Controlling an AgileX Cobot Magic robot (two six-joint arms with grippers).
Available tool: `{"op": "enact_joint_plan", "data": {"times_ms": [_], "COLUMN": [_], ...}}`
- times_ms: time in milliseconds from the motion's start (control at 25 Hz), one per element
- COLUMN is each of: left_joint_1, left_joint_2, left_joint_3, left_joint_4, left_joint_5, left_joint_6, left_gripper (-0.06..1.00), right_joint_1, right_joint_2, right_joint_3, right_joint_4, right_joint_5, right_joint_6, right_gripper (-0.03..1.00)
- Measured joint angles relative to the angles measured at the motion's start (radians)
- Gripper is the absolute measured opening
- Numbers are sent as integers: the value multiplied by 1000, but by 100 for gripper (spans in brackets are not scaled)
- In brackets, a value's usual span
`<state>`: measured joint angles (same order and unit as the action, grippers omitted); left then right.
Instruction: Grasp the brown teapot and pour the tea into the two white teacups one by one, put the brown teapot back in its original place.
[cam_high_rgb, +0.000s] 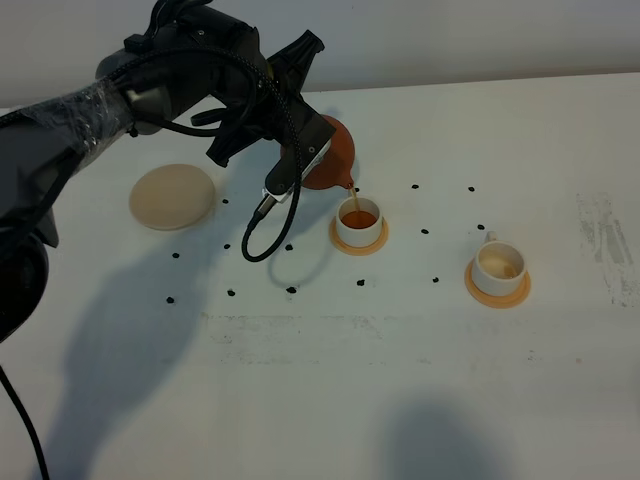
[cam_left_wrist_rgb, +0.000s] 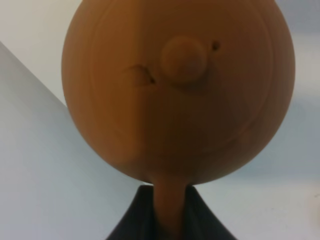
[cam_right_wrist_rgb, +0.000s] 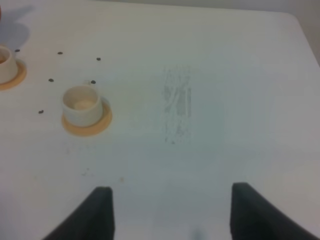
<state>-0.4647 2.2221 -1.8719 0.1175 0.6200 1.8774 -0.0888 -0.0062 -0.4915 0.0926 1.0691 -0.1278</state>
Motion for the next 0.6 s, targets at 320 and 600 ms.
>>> {"op": "enact_joint_plan", "data": {"times_ms": [320,600], "left_joint_1": [-5,-9], "left_joint_2": [0,0], "left_joint_3": [0,0], "left_joint_4": [2,1], "left_joint_5": [0,-5], "left_joint_6": [38,86], "left_gripper": [10,10], "right_joint_1": [0,0], "right_joint_2": [0,0], "right_joint_3": [0,0], "right_joint_4": [0,0], "right_joint_5": [0,0], "right_joint_6": [0,0], "right_gripper": [51,51]}}
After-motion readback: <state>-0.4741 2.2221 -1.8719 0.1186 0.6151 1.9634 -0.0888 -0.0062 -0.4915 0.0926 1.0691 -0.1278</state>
